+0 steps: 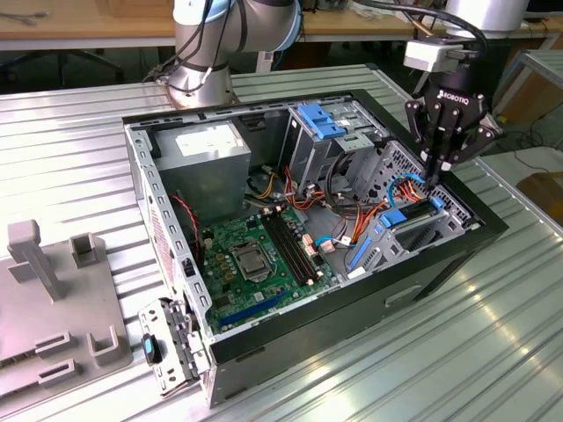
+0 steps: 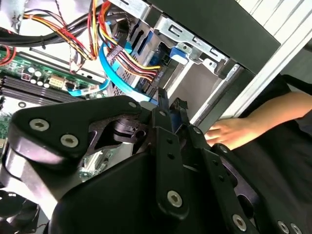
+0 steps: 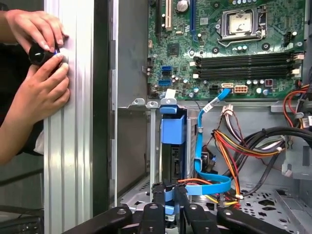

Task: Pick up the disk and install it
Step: 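Insert the second disk wire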

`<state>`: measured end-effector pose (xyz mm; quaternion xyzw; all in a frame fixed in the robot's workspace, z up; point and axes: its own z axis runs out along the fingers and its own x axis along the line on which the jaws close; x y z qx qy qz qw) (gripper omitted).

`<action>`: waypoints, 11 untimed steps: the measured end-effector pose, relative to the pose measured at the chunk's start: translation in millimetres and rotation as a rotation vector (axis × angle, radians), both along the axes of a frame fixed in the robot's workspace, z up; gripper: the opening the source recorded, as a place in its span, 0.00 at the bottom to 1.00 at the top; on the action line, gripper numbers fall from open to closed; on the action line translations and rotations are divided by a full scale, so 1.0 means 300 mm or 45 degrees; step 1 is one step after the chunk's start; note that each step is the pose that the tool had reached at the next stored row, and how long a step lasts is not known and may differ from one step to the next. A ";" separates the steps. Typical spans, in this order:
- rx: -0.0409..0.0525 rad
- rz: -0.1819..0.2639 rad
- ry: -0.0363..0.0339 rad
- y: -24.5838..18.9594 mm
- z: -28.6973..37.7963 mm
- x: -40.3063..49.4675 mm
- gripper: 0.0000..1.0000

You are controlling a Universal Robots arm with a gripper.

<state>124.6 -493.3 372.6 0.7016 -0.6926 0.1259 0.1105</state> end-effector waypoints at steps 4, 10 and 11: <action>-0.001 0.000 0.0000 0.000 0.000 0.000 0.16; 0.001 0.000 -0.0001 -0.005 -0.009 0.000 0.16; 0.011 0.000 0.0000 -0.008 -0.011 0.000 0.16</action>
